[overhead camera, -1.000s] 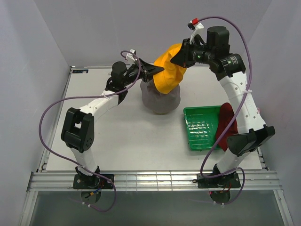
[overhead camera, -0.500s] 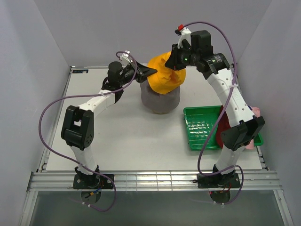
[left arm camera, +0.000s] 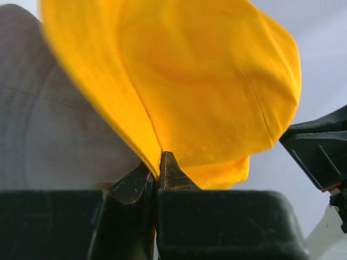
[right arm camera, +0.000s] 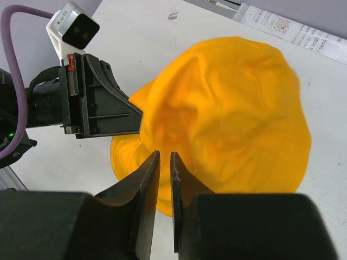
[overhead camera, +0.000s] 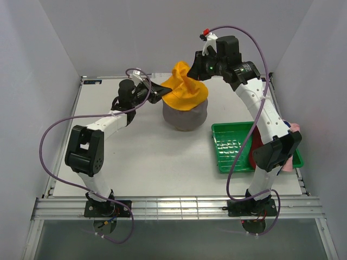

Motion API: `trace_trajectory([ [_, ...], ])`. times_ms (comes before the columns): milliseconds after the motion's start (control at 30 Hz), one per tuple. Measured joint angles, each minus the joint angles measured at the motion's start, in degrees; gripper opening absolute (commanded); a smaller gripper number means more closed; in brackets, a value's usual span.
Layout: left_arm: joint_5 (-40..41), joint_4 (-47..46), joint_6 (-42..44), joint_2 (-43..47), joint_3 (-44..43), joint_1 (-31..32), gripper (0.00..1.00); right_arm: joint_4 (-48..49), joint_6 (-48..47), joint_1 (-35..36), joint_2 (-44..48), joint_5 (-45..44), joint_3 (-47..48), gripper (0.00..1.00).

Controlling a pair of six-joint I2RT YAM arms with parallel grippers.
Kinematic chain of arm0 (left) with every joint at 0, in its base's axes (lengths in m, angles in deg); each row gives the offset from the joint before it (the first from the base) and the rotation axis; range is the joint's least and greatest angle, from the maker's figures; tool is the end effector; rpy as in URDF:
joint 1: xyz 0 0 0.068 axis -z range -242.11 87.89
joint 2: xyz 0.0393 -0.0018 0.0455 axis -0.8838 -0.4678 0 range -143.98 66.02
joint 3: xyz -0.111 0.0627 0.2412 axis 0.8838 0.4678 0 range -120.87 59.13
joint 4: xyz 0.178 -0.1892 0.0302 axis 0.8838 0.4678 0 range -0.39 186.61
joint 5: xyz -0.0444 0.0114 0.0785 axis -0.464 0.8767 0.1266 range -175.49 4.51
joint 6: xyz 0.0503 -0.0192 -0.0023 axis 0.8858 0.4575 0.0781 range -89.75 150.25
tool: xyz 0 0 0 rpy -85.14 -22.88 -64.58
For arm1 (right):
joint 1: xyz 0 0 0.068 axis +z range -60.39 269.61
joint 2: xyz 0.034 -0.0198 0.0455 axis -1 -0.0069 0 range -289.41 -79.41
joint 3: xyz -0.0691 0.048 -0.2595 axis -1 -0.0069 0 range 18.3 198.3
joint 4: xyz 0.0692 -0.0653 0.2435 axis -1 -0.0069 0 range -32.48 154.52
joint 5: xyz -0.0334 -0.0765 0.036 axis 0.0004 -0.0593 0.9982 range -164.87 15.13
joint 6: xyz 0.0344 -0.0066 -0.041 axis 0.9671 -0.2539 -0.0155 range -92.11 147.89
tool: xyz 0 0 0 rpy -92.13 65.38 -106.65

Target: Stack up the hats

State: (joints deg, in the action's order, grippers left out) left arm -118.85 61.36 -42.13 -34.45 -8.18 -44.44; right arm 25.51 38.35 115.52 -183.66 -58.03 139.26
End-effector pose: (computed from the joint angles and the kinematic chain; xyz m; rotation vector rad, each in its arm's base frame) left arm 0.3839 -0.1428 0.2805 -0.4015 1.8929 -1.6065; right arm 0.3574 0.1850 0.4563 -0.4655 1.9545 0.6997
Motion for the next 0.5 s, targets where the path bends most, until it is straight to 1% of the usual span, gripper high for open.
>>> trace_trajectory([
  [200,0.2,1.2,2.4,0.1,1.7,-2.2,0.11,1.5,1.1,0.0,0.0,0.0,-0.1,0.26],
  [233,0.2,1.2,2.8,0.1,1.8,-2.3,0.10,1.5,1.2,0.0,0.0,-0.1,-0.1,0.29],
  [367,-0.1,1.2,4.6,0.1,2.1,-2.3,0.09,1.4,1.6,0.0,0.0,-1.6,-0.7,0.33],
  [433,-0.1,1.2,5.6,0.1,2.3,-2.3,0.09,1.4,2.1,0.0,0.4,-2.6,-1.9,0.38],
  [500,-0.3,1.2,6.6,0.1,2.6,-2.3,0.09,1.5,3.0,-0.3,1.9,-3.4,-5.2,0.41],
])
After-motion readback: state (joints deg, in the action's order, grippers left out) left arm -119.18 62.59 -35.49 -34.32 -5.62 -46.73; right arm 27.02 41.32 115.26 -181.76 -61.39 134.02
